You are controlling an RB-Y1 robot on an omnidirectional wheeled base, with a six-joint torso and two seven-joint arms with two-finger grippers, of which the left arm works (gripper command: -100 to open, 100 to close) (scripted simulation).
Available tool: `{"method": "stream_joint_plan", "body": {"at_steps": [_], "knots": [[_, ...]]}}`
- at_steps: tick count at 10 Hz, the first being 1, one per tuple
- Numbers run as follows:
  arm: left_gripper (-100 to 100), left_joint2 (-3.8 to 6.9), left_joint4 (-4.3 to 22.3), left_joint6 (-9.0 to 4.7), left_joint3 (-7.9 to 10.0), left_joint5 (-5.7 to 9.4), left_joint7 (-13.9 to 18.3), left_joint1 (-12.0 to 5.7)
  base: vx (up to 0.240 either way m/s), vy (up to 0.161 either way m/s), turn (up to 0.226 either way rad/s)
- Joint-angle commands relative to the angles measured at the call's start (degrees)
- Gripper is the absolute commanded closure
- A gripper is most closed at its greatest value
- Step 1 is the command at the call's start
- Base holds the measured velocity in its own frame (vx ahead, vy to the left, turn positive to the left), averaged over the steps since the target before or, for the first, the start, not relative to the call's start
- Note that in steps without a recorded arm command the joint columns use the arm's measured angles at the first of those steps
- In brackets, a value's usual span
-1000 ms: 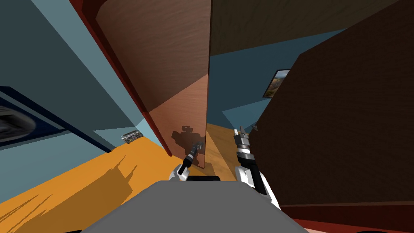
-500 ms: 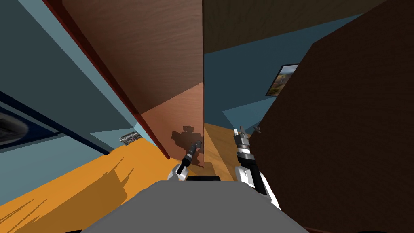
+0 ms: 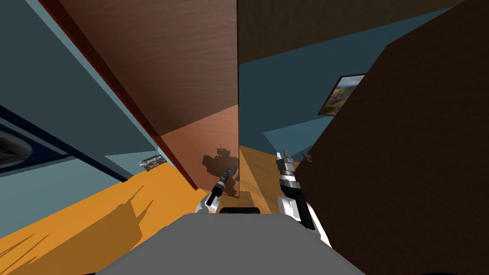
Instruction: Push the door open
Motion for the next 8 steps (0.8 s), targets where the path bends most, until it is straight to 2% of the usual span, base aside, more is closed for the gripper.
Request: {"method": "stream_joint_plan", "body": {"at_steps": [1,2,3,4,6,7,8], "knots": [[100,0.67,1.6,-0.85,1.32,0.66,-0.5,-1.29,0.116,-0.09,0.051],[100,0.67,1.6,-0.85,1.32,0.66,-0.5,-1.29,0.054,-0.019,-0.006],[100,0.95,1.7,-0.8,2.61,1.38,-1.0,-1.32,0.104,-0.072,0.038],[100,0.95,1.7,-0.8,2.61,1.38,-1.0,-1.32,0.118,-0.095,0.06],[100,1.18,1.8,-0.73,4.38,2.36,-1.8,-1.37,0.163,-0.123,0.093],[100,1.18,1.8,-0.73,4.38,2.36,-1.8,-1.37,0.133,-0.097,0.036],[100,1.23,1.9,-0.67,5.72,3.11,-2.4,-1.4,0.153,-0.132,0.079]]}}
